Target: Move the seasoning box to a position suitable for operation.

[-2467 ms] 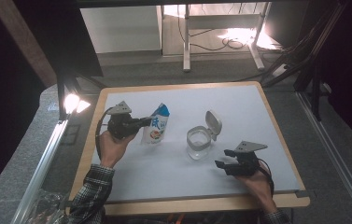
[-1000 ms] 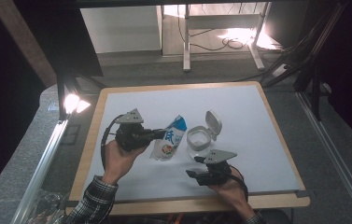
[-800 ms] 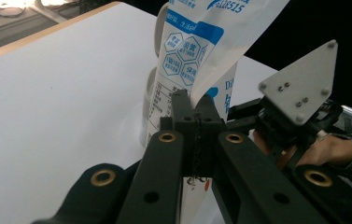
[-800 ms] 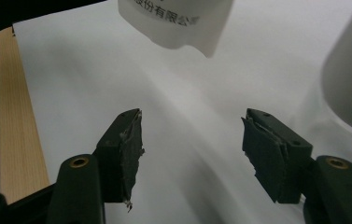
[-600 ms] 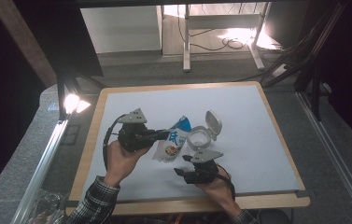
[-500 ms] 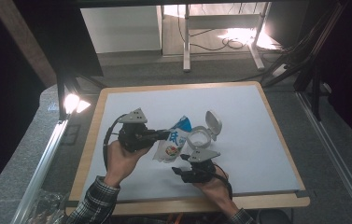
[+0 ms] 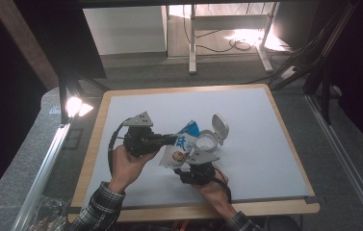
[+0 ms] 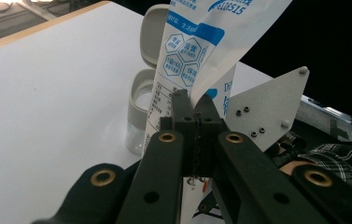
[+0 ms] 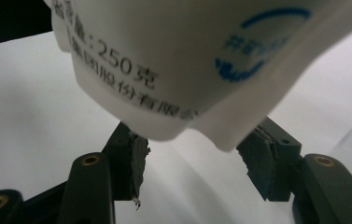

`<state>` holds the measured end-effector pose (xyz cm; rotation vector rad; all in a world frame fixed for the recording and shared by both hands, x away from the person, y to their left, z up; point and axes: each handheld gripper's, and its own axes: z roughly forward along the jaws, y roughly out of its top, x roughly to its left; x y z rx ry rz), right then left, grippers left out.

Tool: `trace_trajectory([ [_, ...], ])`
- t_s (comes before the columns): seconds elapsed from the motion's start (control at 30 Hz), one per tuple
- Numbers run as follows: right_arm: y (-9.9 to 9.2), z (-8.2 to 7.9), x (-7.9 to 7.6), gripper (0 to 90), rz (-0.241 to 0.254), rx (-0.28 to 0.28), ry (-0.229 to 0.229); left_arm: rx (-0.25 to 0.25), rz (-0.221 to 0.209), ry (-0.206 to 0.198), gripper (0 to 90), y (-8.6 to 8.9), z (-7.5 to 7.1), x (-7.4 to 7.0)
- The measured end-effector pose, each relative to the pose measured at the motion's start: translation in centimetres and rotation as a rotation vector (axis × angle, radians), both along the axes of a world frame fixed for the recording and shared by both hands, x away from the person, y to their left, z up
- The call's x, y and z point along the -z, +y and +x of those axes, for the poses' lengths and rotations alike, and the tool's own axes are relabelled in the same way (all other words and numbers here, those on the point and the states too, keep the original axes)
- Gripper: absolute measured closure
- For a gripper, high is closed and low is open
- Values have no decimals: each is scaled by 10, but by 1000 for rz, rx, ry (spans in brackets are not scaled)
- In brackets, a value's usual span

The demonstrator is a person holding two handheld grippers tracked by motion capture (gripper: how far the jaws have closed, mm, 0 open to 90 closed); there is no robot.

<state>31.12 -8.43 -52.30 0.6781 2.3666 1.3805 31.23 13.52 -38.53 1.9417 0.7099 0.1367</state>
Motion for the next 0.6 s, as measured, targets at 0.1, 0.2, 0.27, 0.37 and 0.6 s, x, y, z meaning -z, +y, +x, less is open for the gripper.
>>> trace_trajectory([
  [0.1,1,1,1,440,12,12,-4,3,-1,2,900,-1,1,0],
  [0.2,2,2,1,452,19,22,-10,5,-2,4,900,-3,1,1],
  [0.27,1,3,0,482,37,-5,2,6,1,6,900,-3,2,1],
  [0.37,3,1,-2,535,46,26,-17,-2,5,4,900,-5,3,3],
  [0.6,4,1,-1,583,51,-3,21,-20,20,-3,900,-9,6,4],
])
